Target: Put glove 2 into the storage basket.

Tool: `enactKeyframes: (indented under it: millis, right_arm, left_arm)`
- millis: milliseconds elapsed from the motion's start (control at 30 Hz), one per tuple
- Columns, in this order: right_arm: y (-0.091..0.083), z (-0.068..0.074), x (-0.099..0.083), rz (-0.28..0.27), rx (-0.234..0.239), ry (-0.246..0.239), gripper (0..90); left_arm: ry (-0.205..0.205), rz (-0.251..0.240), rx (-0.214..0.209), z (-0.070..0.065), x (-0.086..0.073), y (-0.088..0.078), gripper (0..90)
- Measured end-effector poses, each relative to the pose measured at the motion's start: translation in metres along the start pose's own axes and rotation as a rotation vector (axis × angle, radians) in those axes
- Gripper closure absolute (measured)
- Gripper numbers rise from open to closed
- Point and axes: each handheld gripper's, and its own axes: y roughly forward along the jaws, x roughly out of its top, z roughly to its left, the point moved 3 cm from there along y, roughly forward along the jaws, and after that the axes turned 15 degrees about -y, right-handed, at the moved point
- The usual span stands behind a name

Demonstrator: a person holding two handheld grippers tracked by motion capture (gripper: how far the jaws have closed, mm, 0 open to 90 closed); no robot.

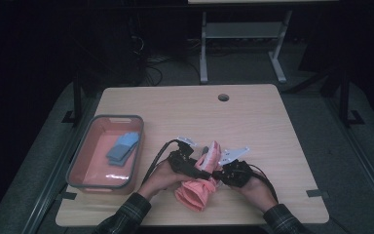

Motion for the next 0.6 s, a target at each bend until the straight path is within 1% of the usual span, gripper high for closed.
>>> enactKeyframes:
  millis: [133,200,267,333,400,433,467,533,600]
  right_arm:
    - [0.0002,-0.0001,0.0001,0.002,-0.002,-0.003,90.0]
    - [0.0005,0.0001,0.0002,-0.002,-0.005,-0.004,90.0]
    - [0.0008,0.0003,0.0002,-0.005,-0.008,-0.006,90.0]
    - [0.0006,0.0007,0.0005,-0.001,-0.011,-0.008,90.0]
    - [0.0007,0.0013,0.0008,0.004,-0.015,-0.011,90.0]
    - [0.0007,0.0013,0.0008,0.004,-0.014,-0.011,90.0]
    - [0.0009,0.0012,0.0007,0.001,-0.011,-0.011,90.0]
    - [0.001,0.0011,0.0006,0.003,-0.012,-0.013,90.0]
    - [0.0014,0.0009,0.0006,0.004,-0.013,-0.013,90.0]
  left_arm:
    - [-0.014,0.005,-0.011,0.002,-0.0006,0.0002,12.7]
    - [-0.019,0.006,-0.007,0.0031,-0.0008,-0.0007,12.5]
    - [-0.023,-0.004,-0.005,0.0036,-0.0013,-0.0012,12.7]
    - [-0.034,-0.005,0.01,0.0023,-0.0014,-0.0016,12.7]
    - [-0.03,-0.004,0.008,0.0021,-0.0016,-0.001,12.8]
    - [-0.027,0.0,0.002,0.0021,-0.0018,-0.0008,13.4]
    - [-0.028,0.008,-0.013,0.0021,-0.0018,-0.0004,15.0]
    - [-0.032,0.017,-0.038,0.0028,-0.0018,-0.0002,21.5]
    - [-0.045,0.022,-0.062,0.0043,-0.0019,-0.0012,26.4]
